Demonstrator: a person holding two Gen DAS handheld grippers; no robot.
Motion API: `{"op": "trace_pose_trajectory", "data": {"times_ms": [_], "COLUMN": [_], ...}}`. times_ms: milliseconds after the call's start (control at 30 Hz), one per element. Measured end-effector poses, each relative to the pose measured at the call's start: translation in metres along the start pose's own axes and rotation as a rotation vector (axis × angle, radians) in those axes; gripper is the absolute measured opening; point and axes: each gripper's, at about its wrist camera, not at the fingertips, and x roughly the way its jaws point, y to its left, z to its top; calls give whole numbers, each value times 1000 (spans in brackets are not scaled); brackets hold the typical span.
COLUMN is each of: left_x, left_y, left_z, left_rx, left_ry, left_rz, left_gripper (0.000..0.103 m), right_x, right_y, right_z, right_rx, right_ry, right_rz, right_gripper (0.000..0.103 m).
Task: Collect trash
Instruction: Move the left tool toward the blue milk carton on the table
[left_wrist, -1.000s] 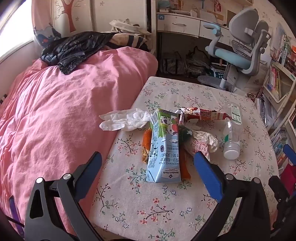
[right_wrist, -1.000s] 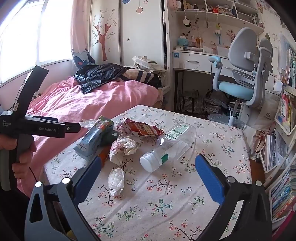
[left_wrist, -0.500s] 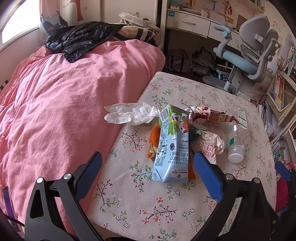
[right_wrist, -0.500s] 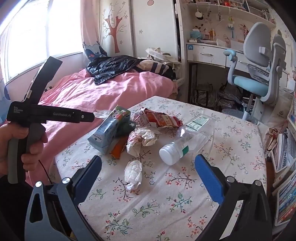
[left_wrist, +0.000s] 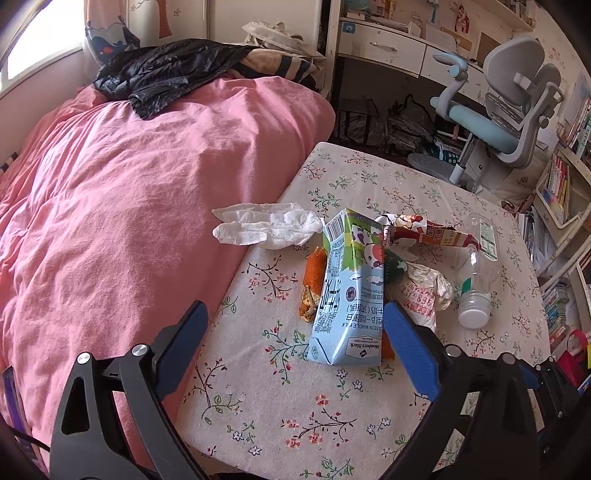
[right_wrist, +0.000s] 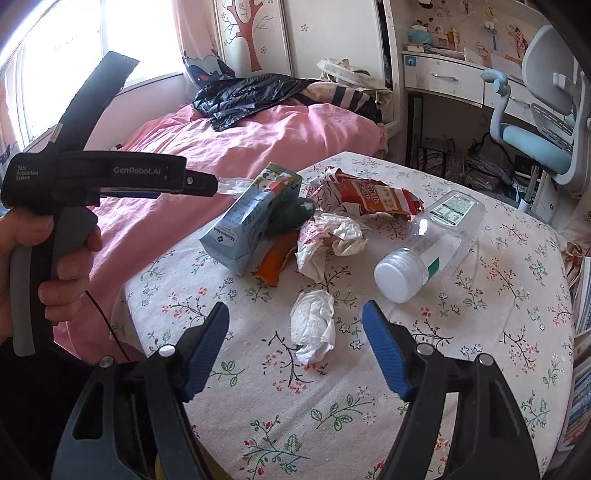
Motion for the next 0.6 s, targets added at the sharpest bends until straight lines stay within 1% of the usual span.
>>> {"op": "trace_pose_trajectory", "data": {"times_ms": [300,367,600], "left_x": [0,1,6], "left_y": [1,4,12], "left_z": [0,1,4], "left_rx": [-4,-16,-30], "left_ry": [1,6,23], "left_rz": [3,8,0], "left_gripper": [93,93,93], "right_x": [4,6,14], "right_y": [-1,-2,-3], "right_z": [2,3,3], "right_rx": [8,18,35], "right_ry": [13,23,62], "right_rz": [-8,-3,6], "right_gripper": [71,64,55]}}
